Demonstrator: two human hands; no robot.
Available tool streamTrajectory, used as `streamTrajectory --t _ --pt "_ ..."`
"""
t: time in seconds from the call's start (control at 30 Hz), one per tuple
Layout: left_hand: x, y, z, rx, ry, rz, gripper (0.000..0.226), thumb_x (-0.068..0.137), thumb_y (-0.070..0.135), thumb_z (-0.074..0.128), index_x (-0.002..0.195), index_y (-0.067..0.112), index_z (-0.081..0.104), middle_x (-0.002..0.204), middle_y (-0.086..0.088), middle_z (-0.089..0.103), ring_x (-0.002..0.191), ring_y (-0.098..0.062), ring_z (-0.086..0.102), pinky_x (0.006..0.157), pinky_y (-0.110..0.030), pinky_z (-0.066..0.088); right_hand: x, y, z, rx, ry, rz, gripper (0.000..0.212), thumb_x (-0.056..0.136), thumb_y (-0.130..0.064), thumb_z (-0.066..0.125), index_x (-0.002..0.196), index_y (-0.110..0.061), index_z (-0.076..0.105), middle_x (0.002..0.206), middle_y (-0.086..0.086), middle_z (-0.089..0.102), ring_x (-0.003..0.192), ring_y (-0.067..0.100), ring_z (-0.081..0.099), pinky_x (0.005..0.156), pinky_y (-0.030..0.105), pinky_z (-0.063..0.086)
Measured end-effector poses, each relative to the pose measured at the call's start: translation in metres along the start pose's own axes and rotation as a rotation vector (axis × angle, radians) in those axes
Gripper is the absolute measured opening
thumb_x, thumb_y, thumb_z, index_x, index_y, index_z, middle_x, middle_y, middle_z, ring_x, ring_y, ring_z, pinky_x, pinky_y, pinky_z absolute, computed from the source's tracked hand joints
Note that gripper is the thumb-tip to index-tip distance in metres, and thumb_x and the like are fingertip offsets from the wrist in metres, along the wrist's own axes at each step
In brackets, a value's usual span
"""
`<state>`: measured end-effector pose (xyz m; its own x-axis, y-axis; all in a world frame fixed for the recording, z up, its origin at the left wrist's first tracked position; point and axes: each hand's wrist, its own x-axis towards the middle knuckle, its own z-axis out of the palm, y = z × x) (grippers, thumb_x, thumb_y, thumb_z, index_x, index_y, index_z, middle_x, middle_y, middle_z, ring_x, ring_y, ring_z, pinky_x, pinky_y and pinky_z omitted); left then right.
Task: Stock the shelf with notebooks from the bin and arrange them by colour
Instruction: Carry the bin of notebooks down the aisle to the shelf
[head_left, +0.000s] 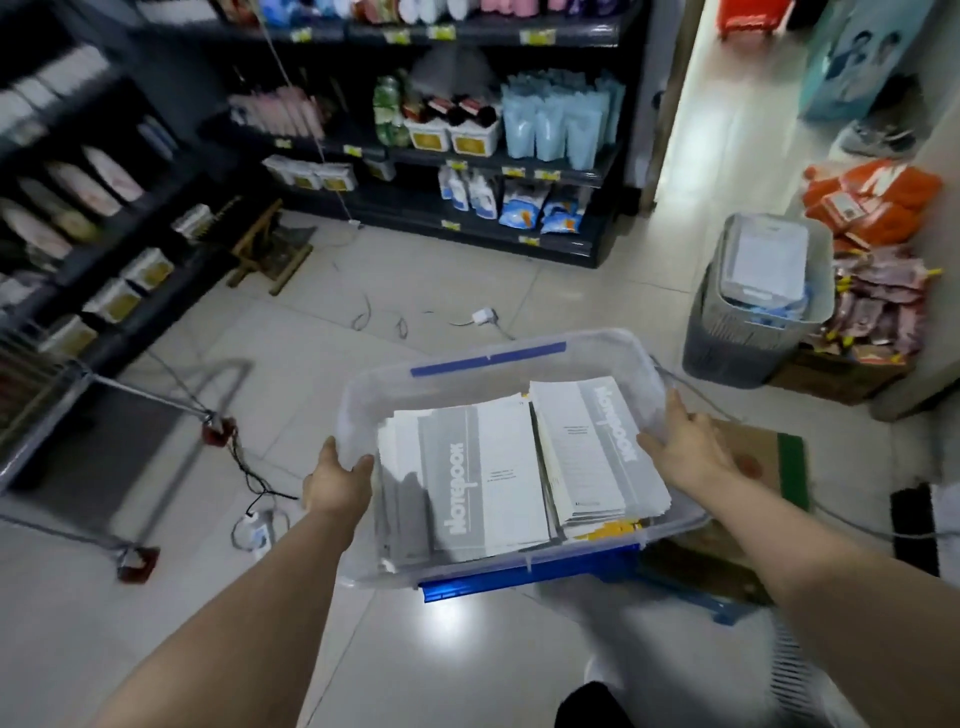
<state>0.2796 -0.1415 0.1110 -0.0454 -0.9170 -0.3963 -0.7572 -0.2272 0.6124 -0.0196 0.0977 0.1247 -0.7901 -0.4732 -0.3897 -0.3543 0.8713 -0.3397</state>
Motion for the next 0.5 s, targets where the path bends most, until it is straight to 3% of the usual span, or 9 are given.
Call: streamTrajectory --t 0.17,0.37,0.5 --pt "0.001 -0.093 -0.115 -0.151 0.110 -0.091 0.062 0.092 0.038 0.056 0.148 0.030 0.030 0.136 -0.012 0.054 0.117 -0.038 0.053 0.099 -0.048 0.046 -0.061 -0.105 0.034 -0.055 -0.030 -0.194 0.074 0.093 -0.043 0.049 0.151 -0.021 0.007 0.136 0.025 0.039 0.121 0.041 0.044 0.097 0.044 0.044" --pt "-0.013 -0.234 -0.251 -0.247 0.247 -0.229 0.058 0.077 0.050 0.058 0.131 0.032 0.048 0.116 -0.015 0.062 0.102 -0.041 0.057 0.081 -0.048 0.054 -0.152 -0.234 0.109 -0.128 -0.157 -0.391 0.076 0.094 -0.040 0.050 0.152 -0.019 0.007 0.139 0.026 0.036 0.125 0.041 0.043 0.103 0.042 0.040" --pt "-0.041 -0.325 -0.324 -0.324 0.353 -0.342 0.068 0.066 0.057 0.053 0.128 0.030 0.048 0.112 -0.014 0.061 0.100 -0.040 0.057 0.075 -0.041 0.050 -0.212 -0.309 0.168 -0.194 -0.254 -0.522 0.075 0.092 -0.039 0.052 0.152 -0.018 0.011 0.136 0.027 0.039 0.123 0.041 0.045 0.100 0.039 0.041"
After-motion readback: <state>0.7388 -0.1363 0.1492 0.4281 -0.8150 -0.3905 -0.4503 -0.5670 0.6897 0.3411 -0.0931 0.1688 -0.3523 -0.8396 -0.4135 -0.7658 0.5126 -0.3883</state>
